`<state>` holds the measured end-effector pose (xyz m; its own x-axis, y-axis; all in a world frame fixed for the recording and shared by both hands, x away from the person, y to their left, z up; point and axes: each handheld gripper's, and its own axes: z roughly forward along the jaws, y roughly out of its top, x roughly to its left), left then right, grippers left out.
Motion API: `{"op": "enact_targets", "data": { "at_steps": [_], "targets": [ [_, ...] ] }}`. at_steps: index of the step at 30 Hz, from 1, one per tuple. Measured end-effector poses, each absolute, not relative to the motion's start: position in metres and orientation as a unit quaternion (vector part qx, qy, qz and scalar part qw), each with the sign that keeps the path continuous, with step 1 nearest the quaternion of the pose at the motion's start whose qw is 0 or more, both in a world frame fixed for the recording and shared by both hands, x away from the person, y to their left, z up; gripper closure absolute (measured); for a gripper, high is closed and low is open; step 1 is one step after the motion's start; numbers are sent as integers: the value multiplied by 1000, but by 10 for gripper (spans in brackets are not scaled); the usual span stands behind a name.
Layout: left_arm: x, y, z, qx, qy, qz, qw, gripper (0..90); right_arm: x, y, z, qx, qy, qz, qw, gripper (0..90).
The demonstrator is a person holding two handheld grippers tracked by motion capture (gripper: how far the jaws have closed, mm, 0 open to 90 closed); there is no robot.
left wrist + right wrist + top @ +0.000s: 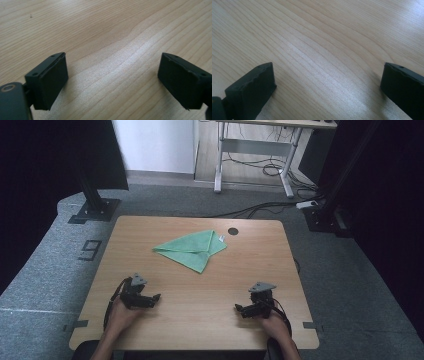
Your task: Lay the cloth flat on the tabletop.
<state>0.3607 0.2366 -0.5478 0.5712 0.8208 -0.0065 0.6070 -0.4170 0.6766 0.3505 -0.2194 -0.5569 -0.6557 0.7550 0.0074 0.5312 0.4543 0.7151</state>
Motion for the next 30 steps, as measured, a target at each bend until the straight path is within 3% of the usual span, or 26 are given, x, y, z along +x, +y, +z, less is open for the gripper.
{"op": "enact_targets", "data": {
  "at_steps": [5,21,24,30],
  "targets": [
    [361,236,-548,823,438,167,319,49,351,-219,-557,384,838,354,158,0],
    [362,235,-548,818,446,171,322,80,351,-219,-557,384,838,354,158,0],
    [361,235,-547,818,440,171,328,143,351,-219,-557,384,838,354,158,0],
    [361,235,-547,819,439,171,329,144,351,-219,-557,384,838,354,158,0]
  ]
}}
